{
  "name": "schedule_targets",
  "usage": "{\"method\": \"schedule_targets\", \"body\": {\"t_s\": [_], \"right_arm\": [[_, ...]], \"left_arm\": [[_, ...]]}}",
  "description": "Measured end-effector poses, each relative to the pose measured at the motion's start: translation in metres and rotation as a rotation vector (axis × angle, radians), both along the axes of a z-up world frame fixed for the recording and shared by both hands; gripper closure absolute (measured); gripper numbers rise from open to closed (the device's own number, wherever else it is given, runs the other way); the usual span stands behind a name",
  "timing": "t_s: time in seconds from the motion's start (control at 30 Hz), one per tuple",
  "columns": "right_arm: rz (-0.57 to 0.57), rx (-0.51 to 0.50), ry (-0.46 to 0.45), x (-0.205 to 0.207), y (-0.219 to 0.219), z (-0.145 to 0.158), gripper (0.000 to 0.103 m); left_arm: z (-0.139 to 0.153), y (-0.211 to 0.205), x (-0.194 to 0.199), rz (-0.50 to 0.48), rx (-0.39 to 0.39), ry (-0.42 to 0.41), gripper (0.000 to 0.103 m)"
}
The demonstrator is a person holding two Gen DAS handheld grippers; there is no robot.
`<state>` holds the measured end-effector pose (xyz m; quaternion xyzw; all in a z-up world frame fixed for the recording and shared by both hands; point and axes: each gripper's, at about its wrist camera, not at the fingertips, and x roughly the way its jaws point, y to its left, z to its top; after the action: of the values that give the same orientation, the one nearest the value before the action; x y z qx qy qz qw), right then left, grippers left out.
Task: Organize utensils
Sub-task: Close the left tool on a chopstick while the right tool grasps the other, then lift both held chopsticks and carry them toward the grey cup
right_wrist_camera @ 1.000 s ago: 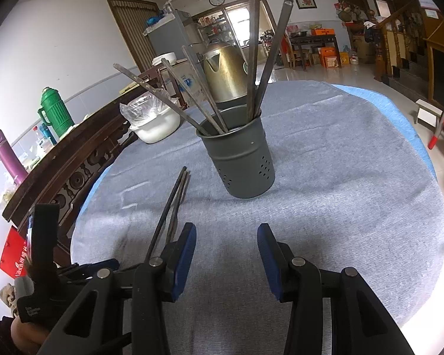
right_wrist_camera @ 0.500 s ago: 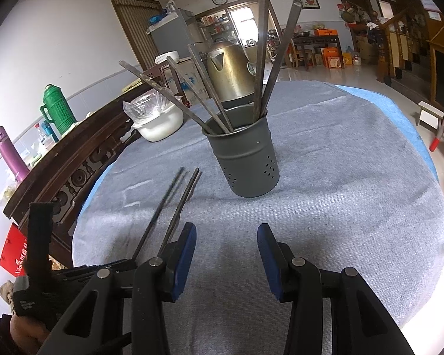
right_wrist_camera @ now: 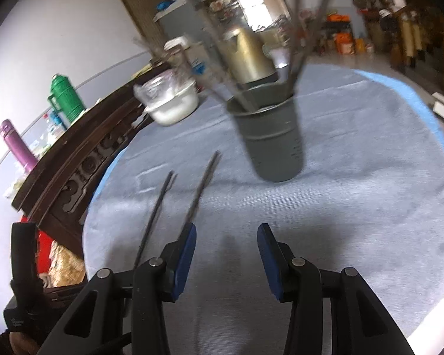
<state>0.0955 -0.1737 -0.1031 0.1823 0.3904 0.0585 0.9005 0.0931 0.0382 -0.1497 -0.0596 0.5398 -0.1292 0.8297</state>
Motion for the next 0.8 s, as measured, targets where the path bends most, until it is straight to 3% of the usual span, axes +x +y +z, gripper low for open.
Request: {"method": "schedule_targets", "body": {"t_s": [0.23,0.33,0.47,0.57,0.63,0.8], "right_arm": [[0.100,0.034,0.141,0.049,0.040,-0.019,0.056],[0.103,0.004,0.189,0.060,0.058,-0.028,0.056],[0.101,-0.029,0.263,0.067,0.072,-0.043,0.067],[0.097,-0.092,0.253,0.066,0.076,-0.045,0.083],[0.106,-0.078,0.249,0.064,0.074,-0.047,0.093],[0.110,-0.084,0.244,0.056,0.060,-0.046,0.096]], "left_arm": [[0.009,0.030,-0.001,0.063,0.006,-0.046,0.077],[0.013,0.042,-0.003,0.085,0.011,-0.059,0.077],[0.012,0.042,0.000,0.093,0.000,-0.056,0.076],[0.010,0.035,0.008,0.081,-0.008,-0.052,0.076],[0.010,0.033,0.009,0.073,-0.010,-0.050,0.076],[0.007,0.030,0.014,0.077,-0.007,-0.042,0.076]]}}
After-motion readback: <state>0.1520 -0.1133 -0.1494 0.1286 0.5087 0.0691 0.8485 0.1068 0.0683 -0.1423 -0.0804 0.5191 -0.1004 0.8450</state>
